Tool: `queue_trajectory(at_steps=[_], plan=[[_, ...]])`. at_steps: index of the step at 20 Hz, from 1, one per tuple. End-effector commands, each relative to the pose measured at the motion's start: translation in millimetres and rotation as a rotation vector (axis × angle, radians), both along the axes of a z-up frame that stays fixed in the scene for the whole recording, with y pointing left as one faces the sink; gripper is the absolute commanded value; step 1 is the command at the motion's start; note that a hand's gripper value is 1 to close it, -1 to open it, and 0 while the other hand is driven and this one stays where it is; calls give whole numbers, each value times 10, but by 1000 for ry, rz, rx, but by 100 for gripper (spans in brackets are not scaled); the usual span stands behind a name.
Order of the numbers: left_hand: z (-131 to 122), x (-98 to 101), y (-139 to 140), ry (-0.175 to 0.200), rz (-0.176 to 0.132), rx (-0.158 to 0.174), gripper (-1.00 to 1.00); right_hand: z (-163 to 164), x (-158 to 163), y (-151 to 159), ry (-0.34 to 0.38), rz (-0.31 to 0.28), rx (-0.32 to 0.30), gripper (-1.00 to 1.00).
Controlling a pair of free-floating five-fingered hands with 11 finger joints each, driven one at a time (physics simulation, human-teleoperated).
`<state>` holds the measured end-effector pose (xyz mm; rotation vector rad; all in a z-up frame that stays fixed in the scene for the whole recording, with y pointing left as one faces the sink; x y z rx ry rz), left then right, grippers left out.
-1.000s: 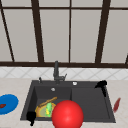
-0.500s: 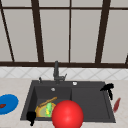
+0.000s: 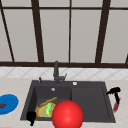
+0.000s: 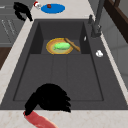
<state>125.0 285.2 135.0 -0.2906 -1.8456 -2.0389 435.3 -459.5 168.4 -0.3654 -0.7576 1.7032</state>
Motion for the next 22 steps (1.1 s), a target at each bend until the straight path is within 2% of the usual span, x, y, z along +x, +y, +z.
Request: queue_trajectory(at_steps=[1,6,8,11,13,17,21,22], plan=[[0,0,0,0,0,0,0,-167,-35,-200,-14,71,12,-100],[0,0,0,0,0,0,0,-376,-128,-509,-8,76,40,-100],[0,0,0,0,0,0,0,-410,-87,-452,-3,50,36,-100],[0,0,0,0,0,0,0,-578,-102,-489,-49,63,-9,-100],[0,0,0,0,0,0,0,-715,-103,-552,-74,77,-10,-100],[0,0,0,0,0,0,0,-791,-194,-680,-133,111,53,-100],[0,0,0,0,0,0,0,-861,-346,-793,-199,143,88,-100],[0,0,0,0,0,0,0,-859,-340,-797,-197,142,97,-100]])
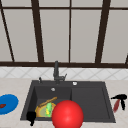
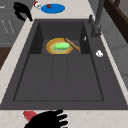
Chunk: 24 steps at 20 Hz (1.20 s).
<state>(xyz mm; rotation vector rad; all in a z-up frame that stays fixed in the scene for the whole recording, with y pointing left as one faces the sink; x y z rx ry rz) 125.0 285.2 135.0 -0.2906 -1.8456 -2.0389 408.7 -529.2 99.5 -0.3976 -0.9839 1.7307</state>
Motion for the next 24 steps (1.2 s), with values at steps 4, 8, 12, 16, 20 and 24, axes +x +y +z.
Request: queue_trajectory(at_steps=[4,8,12,16,20,24], plan=[[0,0,0,0,0,0,0,-172,15,-28,-28,30,18,100],[0,0,0,0,0,0,0,-47,21,-71,-92,34,39,100],[0,0,0,0,0,0,0,-3,-40,-170,-138,81,131,100],[0,0,0,0,0,0,0,75,-109,-240,-157,137,149,100],[0,0,0,0,0,0,0,76,-51,-214,-147,120,137,100],[0,0,0,0,0,0,0,83,-52,-310,-147,118,142,100]])
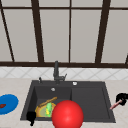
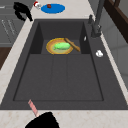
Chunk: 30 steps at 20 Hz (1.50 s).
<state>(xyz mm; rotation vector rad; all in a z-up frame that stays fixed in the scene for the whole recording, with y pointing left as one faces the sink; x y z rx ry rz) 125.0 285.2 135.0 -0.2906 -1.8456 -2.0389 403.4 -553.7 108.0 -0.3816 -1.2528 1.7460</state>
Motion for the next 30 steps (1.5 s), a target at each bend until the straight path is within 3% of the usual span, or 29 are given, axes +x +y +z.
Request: queue_trajectory(at_steps=[1,18,24,30], plan=[[0,0,0,0,0,0,0,5,0,-78,0,-5,0,100],[0,0,0,0,0,0,0,660,-190,-849,1,-2,14,100],[0,0,0,0,0,0,0,779,-347,-1108,-8,-71,8,100],[0,0,0,0,0,0,0,765,-561,-1293,-12,-81,1,100]])
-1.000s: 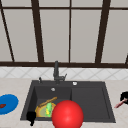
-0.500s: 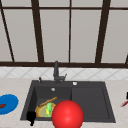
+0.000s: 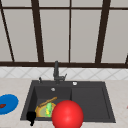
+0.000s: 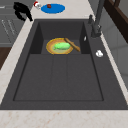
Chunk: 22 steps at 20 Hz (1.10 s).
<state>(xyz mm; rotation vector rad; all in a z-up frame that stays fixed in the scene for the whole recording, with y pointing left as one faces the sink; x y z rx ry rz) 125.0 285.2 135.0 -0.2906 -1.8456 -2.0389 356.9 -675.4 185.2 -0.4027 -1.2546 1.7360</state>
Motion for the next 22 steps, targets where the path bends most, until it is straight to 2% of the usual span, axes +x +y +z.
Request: queue_trajectory(at_steps=[1,11,22], plan=[[0,0,0,0,0,0,0,-17,-109,-90,0,-82,0,100],[0,0,0,0,0,0,0,-76,-298,-208,-2,-179,-47,100],[0,0,0,0,0,0,0,-183,-791,-312,-15,-217,-78,100]])
